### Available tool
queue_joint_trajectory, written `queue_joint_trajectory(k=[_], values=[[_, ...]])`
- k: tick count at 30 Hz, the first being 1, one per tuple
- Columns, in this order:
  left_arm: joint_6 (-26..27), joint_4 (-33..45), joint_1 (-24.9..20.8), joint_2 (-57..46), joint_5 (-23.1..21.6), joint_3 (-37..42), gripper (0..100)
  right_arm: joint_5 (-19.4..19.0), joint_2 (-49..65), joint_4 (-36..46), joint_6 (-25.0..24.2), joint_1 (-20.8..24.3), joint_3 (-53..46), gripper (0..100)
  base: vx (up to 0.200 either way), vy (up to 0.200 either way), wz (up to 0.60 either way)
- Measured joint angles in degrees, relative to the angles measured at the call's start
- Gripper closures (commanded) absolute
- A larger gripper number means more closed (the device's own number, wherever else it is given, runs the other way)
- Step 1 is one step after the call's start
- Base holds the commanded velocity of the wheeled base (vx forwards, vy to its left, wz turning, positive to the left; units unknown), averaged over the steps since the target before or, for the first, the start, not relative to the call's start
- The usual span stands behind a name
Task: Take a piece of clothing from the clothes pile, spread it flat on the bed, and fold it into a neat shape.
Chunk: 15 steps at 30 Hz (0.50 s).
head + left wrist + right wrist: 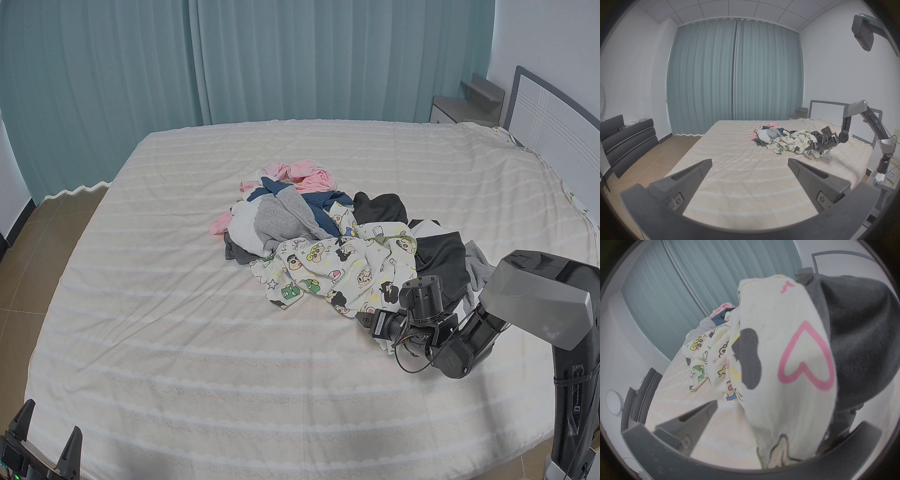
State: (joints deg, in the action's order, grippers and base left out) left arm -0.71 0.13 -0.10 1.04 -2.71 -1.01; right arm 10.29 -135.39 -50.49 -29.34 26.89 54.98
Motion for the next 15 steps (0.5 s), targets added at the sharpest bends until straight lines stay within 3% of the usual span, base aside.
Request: queue_joint_trajectory(k=[15], values=[[0.02, 0.0, 0.0, 0.0, -0.02, 0.0, 0, -0.35, 0.83, -0.17, -0.62, 0.37, -3.27, 100, 0.0, 0.0, 0.0]])
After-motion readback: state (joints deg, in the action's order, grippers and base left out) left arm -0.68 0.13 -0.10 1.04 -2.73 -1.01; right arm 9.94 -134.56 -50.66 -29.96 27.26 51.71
